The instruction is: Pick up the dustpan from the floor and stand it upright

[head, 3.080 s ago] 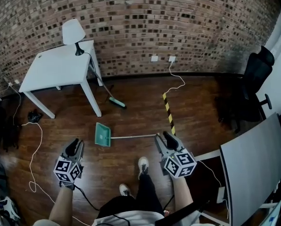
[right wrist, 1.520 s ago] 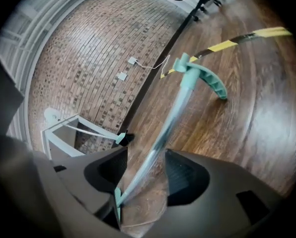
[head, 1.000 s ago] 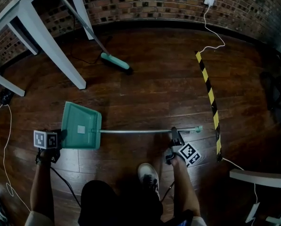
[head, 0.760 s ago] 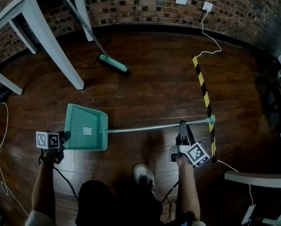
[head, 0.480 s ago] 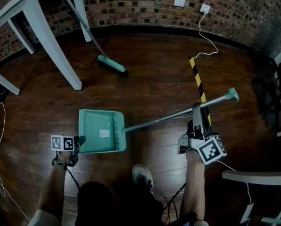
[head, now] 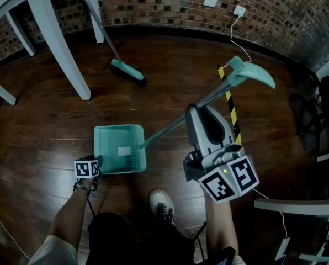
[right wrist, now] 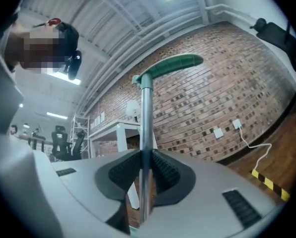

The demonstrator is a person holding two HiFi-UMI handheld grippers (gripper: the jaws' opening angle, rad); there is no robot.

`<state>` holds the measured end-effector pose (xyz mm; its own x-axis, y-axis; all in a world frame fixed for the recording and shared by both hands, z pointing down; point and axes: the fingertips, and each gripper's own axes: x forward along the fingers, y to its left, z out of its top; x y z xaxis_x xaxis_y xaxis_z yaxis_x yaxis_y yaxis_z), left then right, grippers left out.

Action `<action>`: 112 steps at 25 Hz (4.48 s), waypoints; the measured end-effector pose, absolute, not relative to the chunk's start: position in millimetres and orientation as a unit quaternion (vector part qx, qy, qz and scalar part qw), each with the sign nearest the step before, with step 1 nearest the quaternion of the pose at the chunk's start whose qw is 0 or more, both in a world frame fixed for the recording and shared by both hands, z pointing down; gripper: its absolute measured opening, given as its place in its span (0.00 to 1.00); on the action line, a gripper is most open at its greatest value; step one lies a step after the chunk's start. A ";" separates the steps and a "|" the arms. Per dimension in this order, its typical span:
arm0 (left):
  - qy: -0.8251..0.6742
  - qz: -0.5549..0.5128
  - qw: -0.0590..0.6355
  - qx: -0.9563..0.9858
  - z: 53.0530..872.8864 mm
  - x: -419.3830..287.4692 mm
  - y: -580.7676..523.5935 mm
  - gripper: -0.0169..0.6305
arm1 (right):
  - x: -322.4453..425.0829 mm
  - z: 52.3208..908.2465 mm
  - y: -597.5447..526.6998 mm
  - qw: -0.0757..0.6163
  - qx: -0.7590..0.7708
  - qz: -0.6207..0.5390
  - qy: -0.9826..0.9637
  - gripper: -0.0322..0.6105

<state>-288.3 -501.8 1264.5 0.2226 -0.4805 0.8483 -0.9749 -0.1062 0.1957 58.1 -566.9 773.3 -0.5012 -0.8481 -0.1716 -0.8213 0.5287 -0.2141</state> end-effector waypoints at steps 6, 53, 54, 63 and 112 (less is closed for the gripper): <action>-0.583 0.322 0.342 0.663 1266.1 -300.2 -496.1 0.33 | 17.4 763.8 -556.2 0.115 -0.449 -0.032 0.886 0.17; -0.515 0.155 0.026 0.843 518.2 -209.2 -463.5 0.04 | 132.5 435.2 -448.0 0.017 -0.596 -0.049 0.801 0.02; -0.515 0.147 0.018 0.844 484.6 -208.0 -455.1 0.04 | 131.0 410.4 -438.0 0.015 -0.597 -0.047 0.801 0.02; -0.526 0.074 -0.001 0.847 282.7 -202.4 -360.9 0.04 | 120.1 247.6 -340.7 0.038 -0.591 -0.049 0.804 0.02; -0.524 0.062 -0.057 0.847 220.5 -64.8 36.6 0.05 | 216.5 164.3 41.3 0.054 -0.557 0.019 0.828 0.02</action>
